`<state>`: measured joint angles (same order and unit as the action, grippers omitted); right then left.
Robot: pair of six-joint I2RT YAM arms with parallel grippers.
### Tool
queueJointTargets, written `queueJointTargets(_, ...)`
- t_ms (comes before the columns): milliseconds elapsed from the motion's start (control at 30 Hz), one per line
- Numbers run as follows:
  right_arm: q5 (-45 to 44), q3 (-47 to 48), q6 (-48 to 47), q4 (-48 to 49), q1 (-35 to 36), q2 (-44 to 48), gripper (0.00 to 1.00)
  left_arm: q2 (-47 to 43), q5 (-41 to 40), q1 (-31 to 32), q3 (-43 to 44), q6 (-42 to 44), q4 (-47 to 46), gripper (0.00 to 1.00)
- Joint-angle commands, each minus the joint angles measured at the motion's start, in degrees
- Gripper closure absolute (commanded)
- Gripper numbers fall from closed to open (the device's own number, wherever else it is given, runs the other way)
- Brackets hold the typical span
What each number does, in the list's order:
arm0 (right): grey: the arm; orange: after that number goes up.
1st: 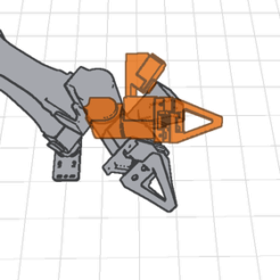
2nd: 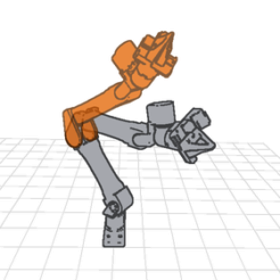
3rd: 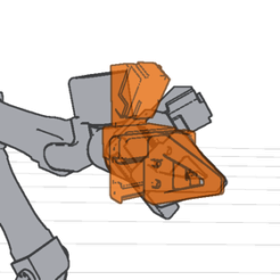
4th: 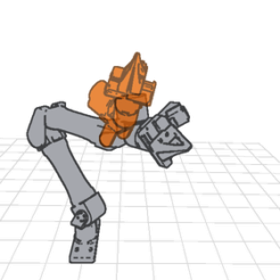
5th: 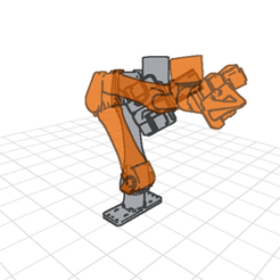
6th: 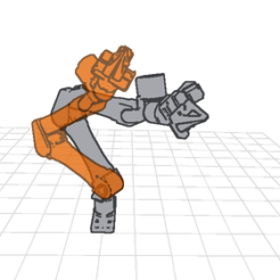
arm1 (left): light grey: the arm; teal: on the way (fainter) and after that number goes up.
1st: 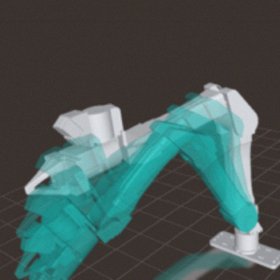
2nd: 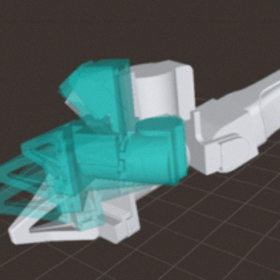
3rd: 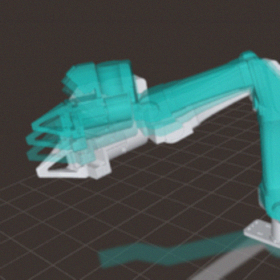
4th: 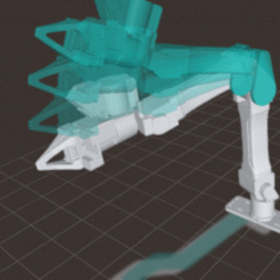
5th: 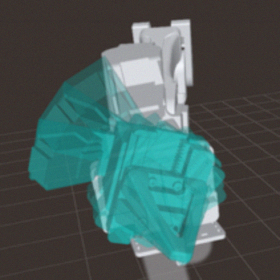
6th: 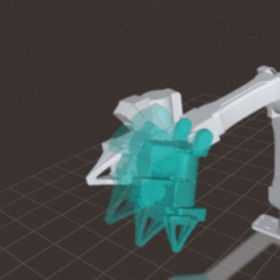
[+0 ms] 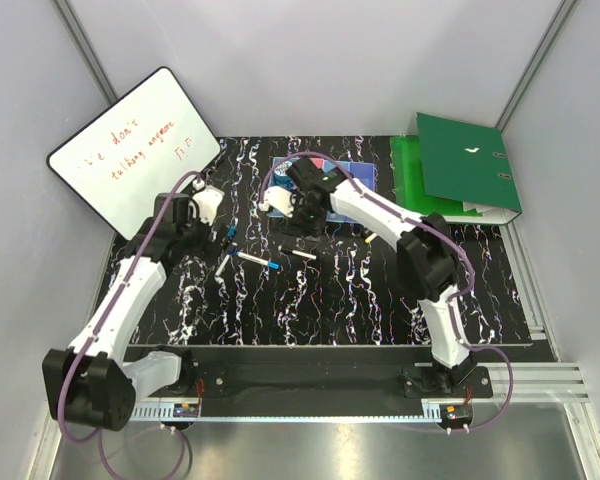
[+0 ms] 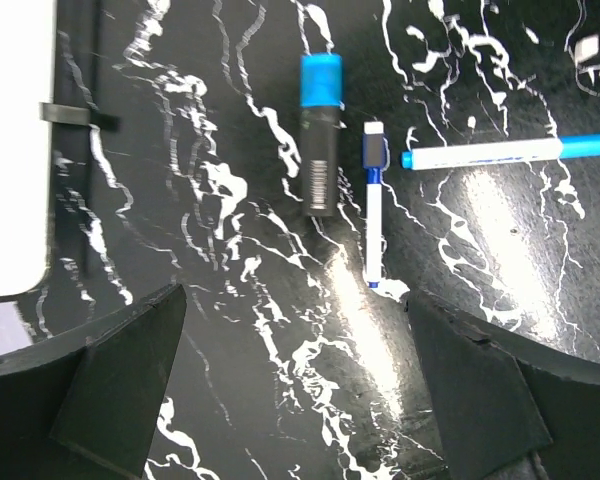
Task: Sort the stationery into containers
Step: Pick up the pen from the center of the board.
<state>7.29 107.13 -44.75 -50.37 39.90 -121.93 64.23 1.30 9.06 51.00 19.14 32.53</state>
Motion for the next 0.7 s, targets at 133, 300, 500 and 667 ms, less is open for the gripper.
queueJointTargets(133, 2.0, 12.1, 1.1, 2.6, 3.3, -9.2, 0.28, -6.4, 1.2, -0.6, -0.9, 1.2, -0.7, 0.01)
queueJointTargets(300, 3.1, 15.1, 1.7, 2.6, 4.0, -12.5, 0.29, -7.1, 1.1, -0.7, -1.6, 1.1, -0.5, 0.01)
queueJointTargets(500, 5.1, 16.1, 2.8, 2.5, 5.0, -14.1, 0.3, -7.5, 1.2, -1.1, -2.0, 0.8, 0.0, 0.01)
queueJointTargets(667, 6.9, 17.3, 4.1, 2.0, 6.0, -15.0, 0.3, -7.4, 1.7, -1.2, -2.1, 0.3, 0.0, 0.01)
